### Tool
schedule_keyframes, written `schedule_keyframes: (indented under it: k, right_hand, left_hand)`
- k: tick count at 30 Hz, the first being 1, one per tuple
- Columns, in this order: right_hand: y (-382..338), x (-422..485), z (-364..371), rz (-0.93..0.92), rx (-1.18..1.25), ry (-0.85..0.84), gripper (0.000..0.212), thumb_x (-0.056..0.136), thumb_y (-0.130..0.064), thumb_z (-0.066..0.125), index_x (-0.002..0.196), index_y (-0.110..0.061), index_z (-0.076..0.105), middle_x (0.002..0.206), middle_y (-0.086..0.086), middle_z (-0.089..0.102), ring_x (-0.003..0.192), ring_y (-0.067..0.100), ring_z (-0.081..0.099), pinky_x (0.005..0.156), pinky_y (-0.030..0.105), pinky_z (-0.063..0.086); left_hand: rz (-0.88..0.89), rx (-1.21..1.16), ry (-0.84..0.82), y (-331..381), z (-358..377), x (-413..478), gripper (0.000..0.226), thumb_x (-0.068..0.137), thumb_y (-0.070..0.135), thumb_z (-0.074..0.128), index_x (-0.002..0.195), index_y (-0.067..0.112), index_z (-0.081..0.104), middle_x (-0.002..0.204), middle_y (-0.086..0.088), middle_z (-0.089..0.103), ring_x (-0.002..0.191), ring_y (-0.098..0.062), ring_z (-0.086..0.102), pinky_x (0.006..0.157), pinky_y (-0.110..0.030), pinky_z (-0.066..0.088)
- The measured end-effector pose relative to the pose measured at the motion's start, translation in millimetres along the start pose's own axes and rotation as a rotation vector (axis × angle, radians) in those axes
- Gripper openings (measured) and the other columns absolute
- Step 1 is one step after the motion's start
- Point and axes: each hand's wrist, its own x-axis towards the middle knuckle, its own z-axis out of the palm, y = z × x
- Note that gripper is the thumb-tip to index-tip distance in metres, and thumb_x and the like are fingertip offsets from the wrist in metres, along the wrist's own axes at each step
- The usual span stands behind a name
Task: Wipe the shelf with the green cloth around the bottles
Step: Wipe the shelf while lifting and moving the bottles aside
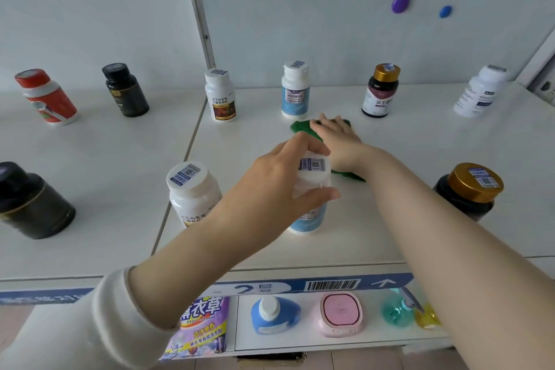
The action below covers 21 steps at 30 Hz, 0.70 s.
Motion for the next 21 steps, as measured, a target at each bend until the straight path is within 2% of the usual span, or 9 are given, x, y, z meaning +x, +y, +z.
schedule_keyframes:
  k: [5,7,9,10,12,15,18,21]
  right_hand:
    - [2.2,-8.1,-0.5,-0.067,0.04,0.003,0.058,0.098,-0.019,0.031,0.149,-0.018,0.004,0.158,0.001,-0.009,0.146,0.025,-0.011,0.12,0.04,0.0]
    - [2.8,-5.5,0.3,-0.075,0.068,0.035,0.055,0.098,-0.016,0.031,0.149,-0.017,0.01,0.159,0.004,-0.004,0.146,0.028,-0.007,0.119,0.04,0.002]
    - [4.0,-2.7,1.3,-0.086,0.103,0.083,0.053,0.098,-0.019,0.035,0.148,-0.015,0.018,0.159,0.007,0.002,0.146,0.03,-0.001,0.118,0.04,0.005]
    - [4.3,-1.6,2.4,-0.087,0.119,0.1,0.053,0.098,-0.02,0.038,0.148,-0.015,0.019,0.159,0.007,0.004,0.146,0.031,0.0,0.117,0.039,0.005]
    - [3.9,0.5,5.2,-0.084,0.142,0.122,0.054,0.097,-0.019,0.04,0.147,-0.019,0.019,0.158,0.005,0.006,0.146,0.029,0.002,0.117,0.038,0.006]
    - [2.6,2.7,6.3,-0.081,0.146,0.112,0.053,0.097,-0.02,0.04,0.147,-0.024,0.02,0.159,0.002,0.004,0.146,0.027,-0.002,0.118,0.037,0.002]
    - [-3.0,1.7,5.5,-0.176,0.14,0.001,0.055,0.097,-0.022,0.04,0.147,-0.025,0.017,0.159,-0.002,-0.004,0.146,0.024,-0.01,0.117,0.034,-0.001]
    - [-15.2,-0.8,7.6,-0.375,0.152,-0.127,0.058,0.097,-0.021,0.043,0.147,-0.027,0.016,0.158,-0.007,-0.006,0.143,0.014,-0.016,0.116,0.03,-0.003]
  left_hand:
    - [0.023,0.034,-0.012,0.9,3.2,-0.9,0.053,0.074,0.048,0.063,0.119,0.028,0.043,0.106,0.015,0.047,0.079,-0.002,0.047,0.074,-0.005,0.038]
    - [0.036,0.033,-0.066,0.8,-5.2,-2.2,0.071,0.064,0.062,0.055,0.125,0.03,0.038,0.113,0.02,0.044,0.089,0.004,0.046,0.081,-0.001,0.034]
    - [0.078,0.037,-0.095,1.5,-24.4,2.1,0.084,0.059,0.071,0.046,0.131,0.032,0.032,0.126,0.022,0.045,0.112,0.011,0.042,0.096,-0.005,0.031]
    - [0.1,0.043,-0.079,0.4,-36.3,9.2,0.084,0.059,0.072,0.044,0.132,0.032,0.031,0.128,0.022,0.046,0.116,0.011,0.041,0.098,-0.006,0.032]
    - [0.114,0.085,-0.027,-3.4,-60.1,34.6,0.077,0.064,0.067,0.044,0.131,0.03,0.036,0.125,0.018,0.051,0.112,0.011,0.045,0.097,-0.006,0.035]
    - [0.074,0.286,-0.083,-18.7,-78.0,97.2,0.056,0.08,0.053,0.05,0.13,0.029,0.039,0.129,0.008,0.053,0.112,-0.006,0.05,0.096,-0.022,0.038]
    - [0.067,0.464,-0.157,-45.4,-69.8,158.9,0.059,0.087,0.044,0.053,0.138,0.029,0.029,0.137,-0.005,0.045,0.118,-0.022,0.049,0.095,-0.03,0.036]
    - [0.009,0.427,-0.245,-65.3,-54.0,195.3,0.06,0.086,0.043,0.055,0.139,0.028,0.03,0.136,-0.007,0.045,0.109,-0.022,0.049,0.089,-0.028,0.035]
